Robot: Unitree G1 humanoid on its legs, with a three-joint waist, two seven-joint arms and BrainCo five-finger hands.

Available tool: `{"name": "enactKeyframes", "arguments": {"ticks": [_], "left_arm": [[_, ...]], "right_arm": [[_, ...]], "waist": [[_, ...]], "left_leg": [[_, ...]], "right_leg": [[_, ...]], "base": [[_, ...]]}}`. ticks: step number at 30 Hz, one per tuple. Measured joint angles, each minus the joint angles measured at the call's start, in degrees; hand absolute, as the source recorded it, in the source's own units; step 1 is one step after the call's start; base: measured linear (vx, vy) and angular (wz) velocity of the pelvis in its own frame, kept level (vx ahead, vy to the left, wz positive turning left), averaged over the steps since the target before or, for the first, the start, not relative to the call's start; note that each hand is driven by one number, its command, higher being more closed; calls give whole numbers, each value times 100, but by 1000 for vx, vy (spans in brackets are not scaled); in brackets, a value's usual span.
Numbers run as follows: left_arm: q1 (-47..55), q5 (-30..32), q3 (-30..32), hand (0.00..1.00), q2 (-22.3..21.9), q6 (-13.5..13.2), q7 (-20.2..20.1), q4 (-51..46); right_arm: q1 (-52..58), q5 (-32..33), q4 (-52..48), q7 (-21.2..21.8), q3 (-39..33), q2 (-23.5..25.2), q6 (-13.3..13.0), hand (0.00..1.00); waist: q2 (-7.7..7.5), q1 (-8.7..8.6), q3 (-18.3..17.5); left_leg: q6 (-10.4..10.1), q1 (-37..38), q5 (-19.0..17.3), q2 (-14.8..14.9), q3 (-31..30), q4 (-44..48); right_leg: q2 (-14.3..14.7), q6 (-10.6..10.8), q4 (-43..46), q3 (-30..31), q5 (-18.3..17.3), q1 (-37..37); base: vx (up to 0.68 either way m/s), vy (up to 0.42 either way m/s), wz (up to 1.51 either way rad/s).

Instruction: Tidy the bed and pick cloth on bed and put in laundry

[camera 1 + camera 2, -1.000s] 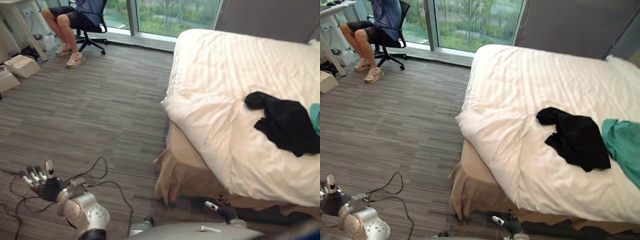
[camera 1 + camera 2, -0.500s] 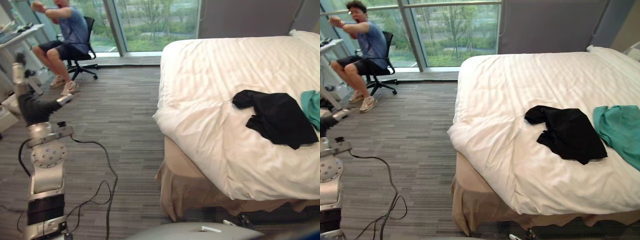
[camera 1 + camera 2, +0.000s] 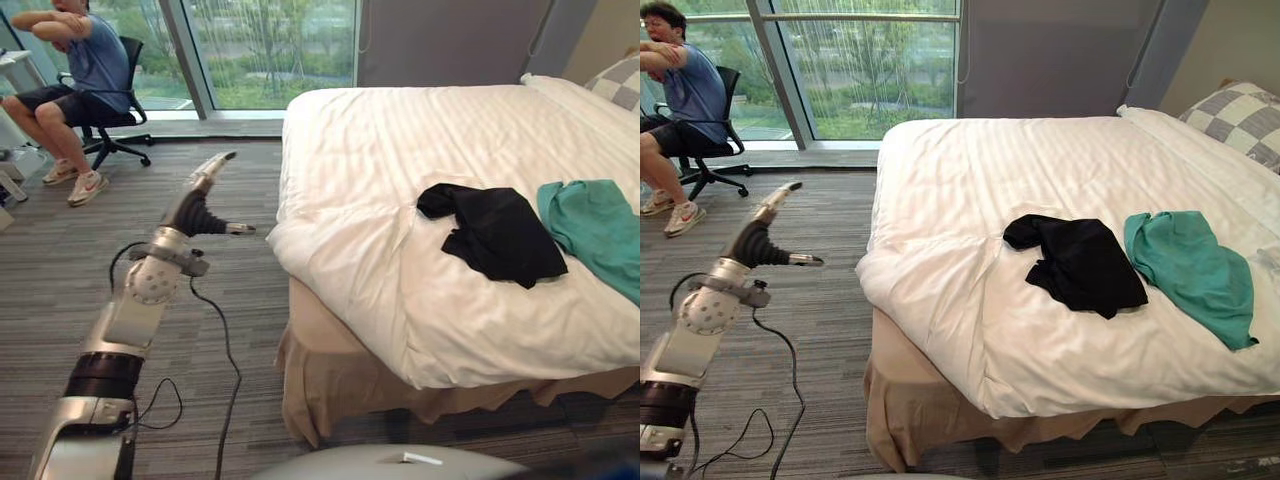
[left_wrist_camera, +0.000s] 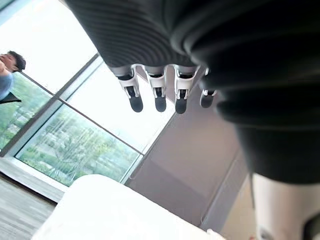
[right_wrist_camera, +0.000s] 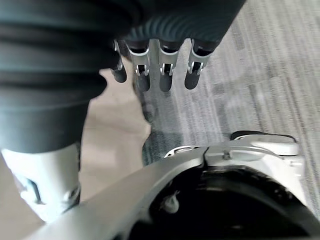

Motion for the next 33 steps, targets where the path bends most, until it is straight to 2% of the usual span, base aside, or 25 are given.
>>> {"name": "enactKeyframes", "arguments": {"ticks": [3, 7, 8, 12, 14, 17, 19, 20, 22, 23, 27, 29, 33], "left_arm": [[-334, 110, -394, 0, -3, 134, 36, 382], [-746, 403, -855, 0, -49, 396, 117, 780], [-912, 489, -965, 0, -97, 462, 187, 882], [-1272, 670, -1281, 0, -318, 707, 428, 1029], [-1275, 783, -1358, 0, -478, 854, 554, 1052], [-1508, 853, -1731, 0, -675, 1141, 636, 1054], [-1733, 893, -1783, 0, -786, 1299, 803, 1101], [-2022, 923, -1874, 0, -792, 1476, 844, 1180], [-2330, 1048, -1920, 0, -847, 1672, 964, 1252], [-2539, 1101, -1924, 0, -901, 1857, 1042, 1287], [-3116, 1188, -1936, 0, -966, 2455, 1316, 1374], [-3502, 1225, -1937, 0, -969, 2754, 1508, 1375], [-3908, 1226, -1929, 0, -983, 2988, 1712, 1373]], "right_arm": [[-61, 121, -125, -26, 53, -60, 247, 0], [-264, 191, -318, -139, 133, -153, 480, 0], [-299, 267, -351, -157, 140, -157, 548, 0], [-336, 390, -484, -270, 204, -112, 671, 0], [-357, 455, -580, -309, 206, -122, 723, 0], [-329, 613, -686, -373, 223, -72, 818, 0], [-330, 615, -829, -383, 234, -29, 838, 0], [-338, 618, -960, -384, 240, -26, 843, 0], [-351, 637, -1077, -383, 242, 9, 849, 0], [-388, 738, -1164, -377, 257, 13, 848, 0], [-613, 1059, -1426, -376, 396, -33, 797, 0], [-693, 1212, -1577, -382, 453, -72, 746, 0], [-765, 1285, -1783, -382, 597, -174, 665, 0]], "waist": [[62, -87, 59], [176, -252, 334], [176, -259, 432], [73, -354, 547], [82, -393, 651], [-33, -397, 750], [-83, -380, 793], [-140, -385, 851], [-179, -367, 956], [-196, -359, 1066], [-174, -372, 1476], [-184, -363, 1793], [-183, -326, 1999]], "left_leg": [[36, -213, 147, 6, 104, -1], [88, -457, 248, 11, 256, -6], [100, -507, 257, 0, 280, -5], [134, -788, 149, -63, 353, -35], [155, -835, 137, -19, 502, 6], [271, -1076, -53, 95, 770, 605], [308, -1228, -162, 82, 800, 696], [399, -1434, -212, 52, 818, 742], [469, -1695, -265, 71, 852, 910], [527, -1912, -366, 113, 860, 1130], [646, -2657, -813, 393, 887, 2038], [699, -3004, -1029, 591, 864, 2555], [745, -3444, -1136, 771, 809, 3017]], "right_leg": [[8, -15, 6, 84, -9, -247], [21, -114, 26, 311, -108, -560], [6, -84, 58, 384, -189, -671], [-90, -27, 197, 391, -720, -988], [-112, -62, 334, 370, -743, -1180], [-223, -48, 449, 372, -737, -1307], [-297, 18, 531, 395, -703, -1456], [-351, 118, 583, 432, -615, -1625], [-361, 190, 606, 554, -510, -1829], [-380, 237, 606, 579, -450, -1977], [-342, 260, 774, 694, -365, -2485], [-303, 271, 975, 736, -359, -2755], [-243, 268, 1342, 872, -390, -3199]], "base": [[-67, -75, -15], [-110, -43, -27], [-158, -35, -35], [-187, -45, -6], [-172, -6, -1], [-98, 38, -1], [-41, 72, 1], [-21, 113, 4], [-17, 108, -3], [-32, 89, -6], [-46, 75, -11], [-35, 87, -8], [-17, 54, -5]]}}
